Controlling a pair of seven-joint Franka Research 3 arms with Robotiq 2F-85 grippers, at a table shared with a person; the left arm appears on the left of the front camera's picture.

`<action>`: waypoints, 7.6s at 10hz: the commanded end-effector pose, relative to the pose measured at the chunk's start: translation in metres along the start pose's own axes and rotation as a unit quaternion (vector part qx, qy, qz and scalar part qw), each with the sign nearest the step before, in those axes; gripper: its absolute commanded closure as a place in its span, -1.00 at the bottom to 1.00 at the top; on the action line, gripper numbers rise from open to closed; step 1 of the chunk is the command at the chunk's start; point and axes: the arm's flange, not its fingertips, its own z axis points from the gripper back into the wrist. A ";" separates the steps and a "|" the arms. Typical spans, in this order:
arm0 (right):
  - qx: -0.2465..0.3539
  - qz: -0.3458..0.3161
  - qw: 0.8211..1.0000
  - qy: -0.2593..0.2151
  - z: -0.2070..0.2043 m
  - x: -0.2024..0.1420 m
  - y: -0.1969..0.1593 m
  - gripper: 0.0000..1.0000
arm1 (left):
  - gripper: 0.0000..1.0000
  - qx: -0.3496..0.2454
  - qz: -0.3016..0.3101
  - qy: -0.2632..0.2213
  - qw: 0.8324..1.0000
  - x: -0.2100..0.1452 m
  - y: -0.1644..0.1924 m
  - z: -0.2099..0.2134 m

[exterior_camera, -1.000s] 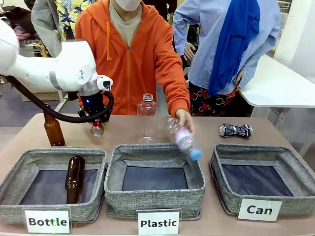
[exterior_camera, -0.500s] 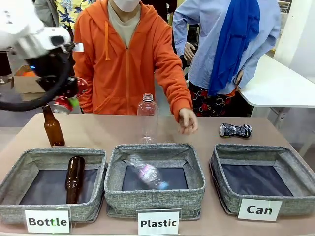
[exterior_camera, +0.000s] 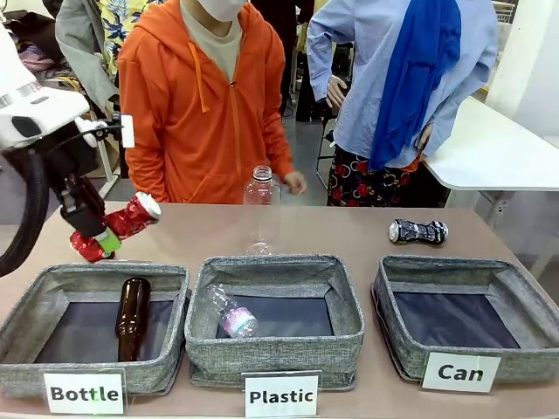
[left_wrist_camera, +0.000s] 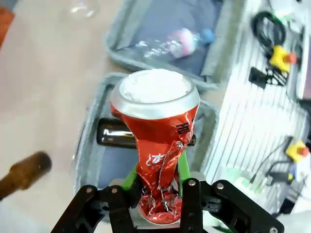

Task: Sort the can waste into the basket.
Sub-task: Pick up the can waste from the table and place it in the right Fabric basket.

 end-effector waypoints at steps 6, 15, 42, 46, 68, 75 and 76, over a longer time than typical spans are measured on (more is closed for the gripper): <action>0.014 0.010 1.000 -0.008 0.000 0.003 -0.001 -1.00 | 1.00 -0.116 -0.287 -0.098 0.946 0.203 -0.045 -0.048; 0.010 -0.049 0.999 -0.007 0.097 -0.024 -0.029 -1.00 | 1.00 -0.099 -0.356 -0.140 0.919 0.407 -0.165 -0.239; 0.123 0.090 0.955 0.253 -0.082 -0.037 0.119 -1.00 | -1.00 -0.028 -0.124 -0.186 0.974 0.279 -0.042 -0.070; 0.125 0.085 0.954 0.258 -0.096 -0.045 0.119 -1.00 | -1.00 -0.023 -0.116 -0.196 0.974 0.261 -0.025 -0.066; 0.192 -0.032 0.920 0.341 -0.218 -0.066 0.141 -1.00 | -1.00 -0.330 0.484 -0.314 0.747 -0.165 0.156 -0.026; 0.185 0.024 0.902 0.390 -0.225 -0.097 0.152 -1.00 | -1.00 -0.296 0.456 -0.284 0.790 -0.165 0.139 -0.008; 0.185 0.024 0.902 0.390 -0.225 -0.097 0.152 -1.00 | -1.00 -0.296 0.456 -0.284 0.790 -0.165 0.139 -0.008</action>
